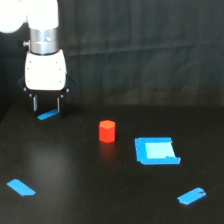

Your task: Pick up the red object from the table

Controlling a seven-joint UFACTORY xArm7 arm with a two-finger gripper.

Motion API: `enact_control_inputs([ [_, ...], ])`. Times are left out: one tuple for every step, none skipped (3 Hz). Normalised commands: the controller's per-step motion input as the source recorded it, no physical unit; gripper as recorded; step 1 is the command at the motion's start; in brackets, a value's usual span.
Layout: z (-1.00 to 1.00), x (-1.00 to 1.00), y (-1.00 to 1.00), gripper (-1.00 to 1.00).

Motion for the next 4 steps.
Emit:
enact_control_inputs([
  [-0.07,0.09,-0.05,0.93],
  [-0.1,0.43,-0.45,0.96],
  [0.0,0.67,-0.59,0.96],
  [-0.1,0.78,-0.69,0.91],
])
